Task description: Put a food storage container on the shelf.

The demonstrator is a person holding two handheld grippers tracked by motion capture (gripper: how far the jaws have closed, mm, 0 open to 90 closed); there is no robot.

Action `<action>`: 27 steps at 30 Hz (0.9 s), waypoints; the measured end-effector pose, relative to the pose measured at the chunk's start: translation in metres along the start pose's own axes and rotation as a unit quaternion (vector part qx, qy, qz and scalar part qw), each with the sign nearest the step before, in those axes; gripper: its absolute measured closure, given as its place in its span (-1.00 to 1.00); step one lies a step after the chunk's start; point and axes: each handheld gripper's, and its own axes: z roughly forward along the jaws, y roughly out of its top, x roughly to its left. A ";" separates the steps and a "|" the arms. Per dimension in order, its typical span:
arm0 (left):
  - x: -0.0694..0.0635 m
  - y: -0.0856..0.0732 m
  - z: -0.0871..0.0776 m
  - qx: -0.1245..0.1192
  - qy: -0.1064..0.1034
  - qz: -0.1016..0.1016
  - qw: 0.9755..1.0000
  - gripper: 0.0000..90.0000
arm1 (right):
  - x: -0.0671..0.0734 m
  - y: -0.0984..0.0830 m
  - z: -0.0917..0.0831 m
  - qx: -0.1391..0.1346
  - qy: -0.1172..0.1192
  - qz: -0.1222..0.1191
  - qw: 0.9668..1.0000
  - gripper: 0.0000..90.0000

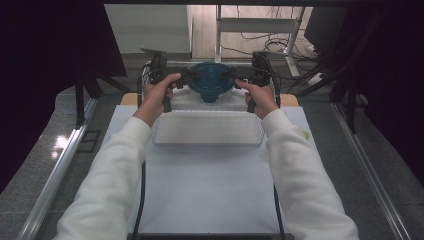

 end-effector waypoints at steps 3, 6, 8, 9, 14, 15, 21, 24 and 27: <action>-0.005 -0.004 -0.009 -0.012 0.016 0.021 1.000 -0.55 | 0.003 -0.005 -0.009 -0.030 -0.014 -0.011 0.999 -0.83; -0.012 -0.010 -0.020 -0.020 0.027 0.053 0.998 -0.57 | 0.005 -0.011 -0.021 -0.053 -0.011 -0.018 0.998 -0.87; -0.018 -0.017 -0.029 -0.030 0.028 0.075 0.996 -0.57 | 0.008 -0.017 -0.030 -0.064 -0.004 -0.031 0.997 -0.87; -0.020 -0.022 -0.033 -0.033 0.027 0.083 0.996 -0.57 | 0.009 -0.020 -0.033 -0.066 -0.001 -0.038 0.997 -0.87; -0.030 -0.052 -0.051 -0.032 0.036 0.136 0.990 -0.50 | 0.017 -0.041 -0.054 -0.071 -0.004 -0.110 0.991 -0.80; -0.031 -0.061 -0.055 -0.024 0.043 0.158 0.986 -0.50 | 0.018 -0.047 -0.058 -0.072 -0.007 -0.125 0.990 -0.76; -0.028 -0.110 -0.069 0.008 0.035 0.189 0.981 -0.52 | 0.012 -0.087 -0.083 -0.060 -0.012 -0.187 0.980 -0.70; -0.022 -0.135 -0.076 0.013 0.041 0.194 0.980 -0.53 | 0.005 -0.110 -0.095 -0.056 -0.014 -0.204 0.977 -0.66; -0.015 -0.159 -0.082 0.018 0.021 0.188 0.982 -0.53 | -0.004 -0.132 -0.103 -0.054 -0.021 -0.218 0.974 -0.63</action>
